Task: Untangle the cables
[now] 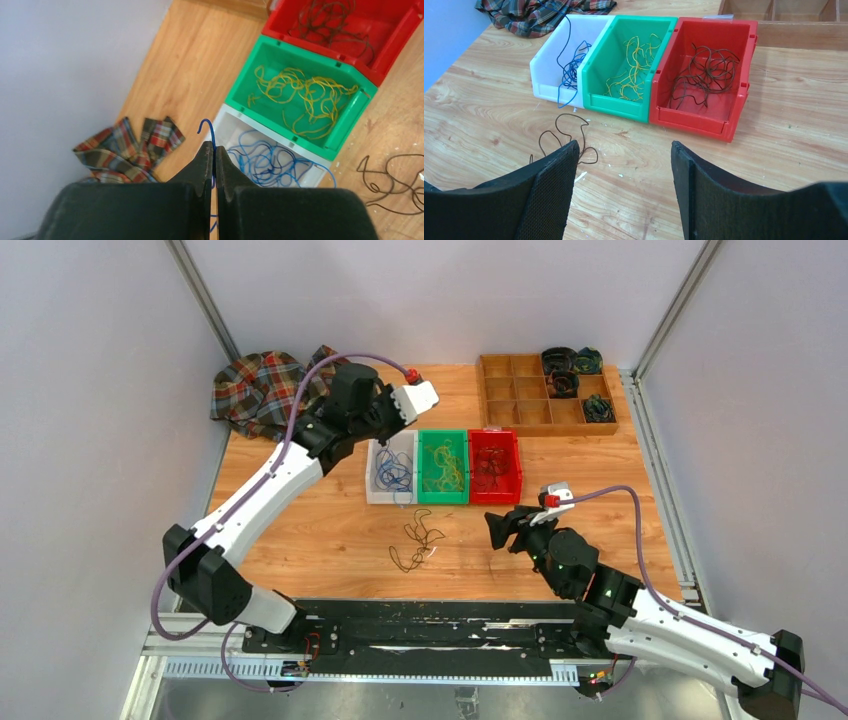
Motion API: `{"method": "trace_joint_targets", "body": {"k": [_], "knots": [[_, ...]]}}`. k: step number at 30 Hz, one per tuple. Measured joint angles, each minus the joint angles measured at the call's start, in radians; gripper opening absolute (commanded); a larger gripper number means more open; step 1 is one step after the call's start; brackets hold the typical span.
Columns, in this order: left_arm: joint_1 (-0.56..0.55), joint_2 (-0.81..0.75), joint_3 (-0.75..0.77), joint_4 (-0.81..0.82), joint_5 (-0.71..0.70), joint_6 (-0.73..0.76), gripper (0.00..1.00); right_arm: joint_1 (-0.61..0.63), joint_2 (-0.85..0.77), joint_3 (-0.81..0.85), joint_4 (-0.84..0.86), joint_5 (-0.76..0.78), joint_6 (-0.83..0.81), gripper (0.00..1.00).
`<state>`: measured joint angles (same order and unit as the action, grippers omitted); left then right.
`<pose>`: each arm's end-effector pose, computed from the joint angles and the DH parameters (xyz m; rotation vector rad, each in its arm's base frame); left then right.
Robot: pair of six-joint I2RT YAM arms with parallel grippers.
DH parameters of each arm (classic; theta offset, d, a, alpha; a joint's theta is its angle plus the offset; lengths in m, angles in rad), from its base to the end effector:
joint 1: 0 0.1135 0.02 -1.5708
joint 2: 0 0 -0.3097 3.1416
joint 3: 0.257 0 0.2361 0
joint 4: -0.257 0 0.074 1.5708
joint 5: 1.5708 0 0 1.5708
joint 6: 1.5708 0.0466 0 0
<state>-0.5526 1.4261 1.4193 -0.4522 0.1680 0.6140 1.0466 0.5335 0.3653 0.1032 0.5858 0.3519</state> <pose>0.2611 -0.1702 0.4253 1.2023 1.6299 -0.1317 0.0729 0.0746 0.2846 -0.1192 1.6539 0.5941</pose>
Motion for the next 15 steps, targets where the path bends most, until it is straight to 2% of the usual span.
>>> {"method": "trace_joint_targets", "body": {"k": [7, 15], "knots": [[0.000, 0.040, -0.115, 0.053, -0.007, -0.074, 0.00, -0.002, -0.005, 0.000, -0.014, 0.013, 0.000, 0.67], [0.000, 0.129, -0.123, 0.108, 0.032, -0.184, 0.00, -0.025, -0.005, 0.000, -0.019, 0.017, -0.001, 0.67]]}}
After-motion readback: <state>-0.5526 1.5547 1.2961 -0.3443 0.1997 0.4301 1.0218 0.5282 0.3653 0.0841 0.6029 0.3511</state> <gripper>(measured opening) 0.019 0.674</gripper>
